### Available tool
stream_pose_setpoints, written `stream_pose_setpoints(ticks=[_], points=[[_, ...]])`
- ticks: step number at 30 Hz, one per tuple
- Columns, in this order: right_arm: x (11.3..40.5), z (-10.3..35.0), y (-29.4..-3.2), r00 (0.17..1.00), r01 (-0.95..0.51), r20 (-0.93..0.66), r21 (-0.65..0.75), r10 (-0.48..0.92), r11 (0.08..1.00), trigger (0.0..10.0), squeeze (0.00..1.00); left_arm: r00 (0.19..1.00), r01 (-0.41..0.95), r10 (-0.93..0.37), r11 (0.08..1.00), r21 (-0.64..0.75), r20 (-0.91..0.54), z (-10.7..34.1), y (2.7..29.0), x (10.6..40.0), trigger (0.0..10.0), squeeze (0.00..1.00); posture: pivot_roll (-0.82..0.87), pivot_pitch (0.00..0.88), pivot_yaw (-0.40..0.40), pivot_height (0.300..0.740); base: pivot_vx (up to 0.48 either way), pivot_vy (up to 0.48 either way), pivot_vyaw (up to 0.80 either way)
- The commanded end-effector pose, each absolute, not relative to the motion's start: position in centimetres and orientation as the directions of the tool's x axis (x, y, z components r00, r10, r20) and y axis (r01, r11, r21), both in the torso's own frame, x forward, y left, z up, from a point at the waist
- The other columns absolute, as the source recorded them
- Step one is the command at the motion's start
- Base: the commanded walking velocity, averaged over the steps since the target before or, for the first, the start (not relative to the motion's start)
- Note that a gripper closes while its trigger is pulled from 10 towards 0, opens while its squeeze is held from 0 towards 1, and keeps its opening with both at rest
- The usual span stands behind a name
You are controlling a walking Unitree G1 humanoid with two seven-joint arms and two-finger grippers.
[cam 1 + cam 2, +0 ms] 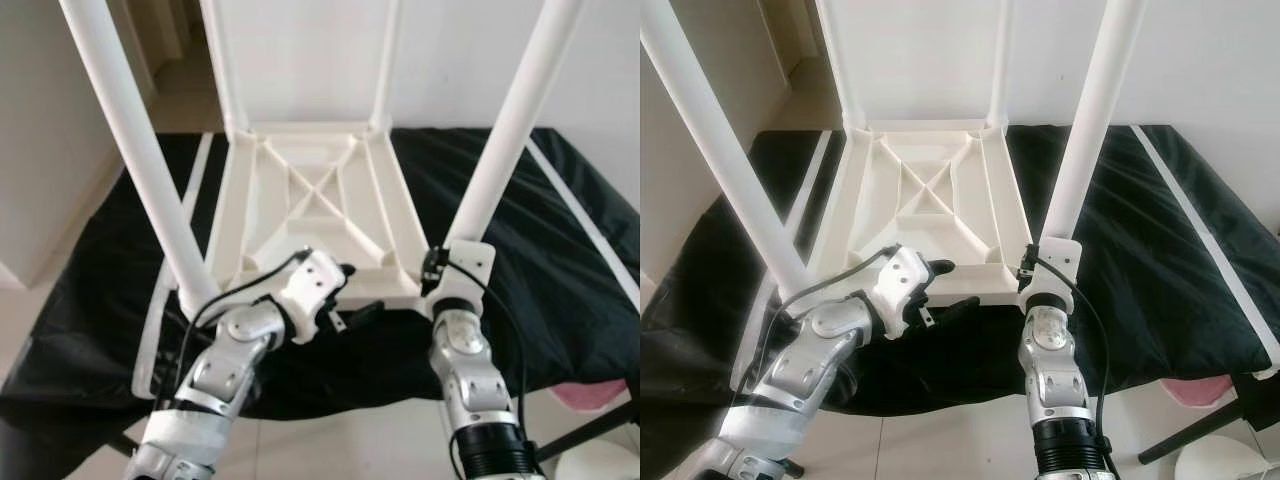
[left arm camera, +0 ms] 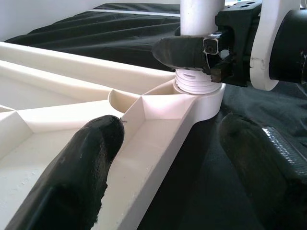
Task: Building children table
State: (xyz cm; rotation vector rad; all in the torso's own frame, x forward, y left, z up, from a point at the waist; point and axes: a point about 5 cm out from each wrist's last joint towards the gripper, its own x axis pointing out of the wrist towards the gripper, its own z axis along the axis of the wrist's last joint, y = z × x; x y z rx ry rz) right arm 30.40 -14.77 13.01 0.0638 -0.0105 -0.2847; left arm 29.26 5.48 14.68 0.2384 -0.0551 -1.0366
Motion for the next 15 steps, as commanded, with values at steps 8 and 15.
stream_pose_setpoints(ticks=[8,15], points=[[30.0,12.6,-14.9,0.962,0.271,-0.019,0.069,-0.271,0.96,10.0,1.0,0.527,0.834,-0.848,0.504,0.226,-0.056,15.0,5.6,29.4,10.0,0.0,-0.03,0.023,-0.016,0.74,0.0,0.0,0.0],[29.3,13.2,-16.4,0.987,0.138,0.071,0.093,-0.144,0.986,10.0,1.0,0.524,0.836,-0.85,0.5,0.226,-0.057,15.0,5.6,29.3,10.0,0.0,-0.04,0.025,-0.014,0.74,0.0,0.0,0.0]])
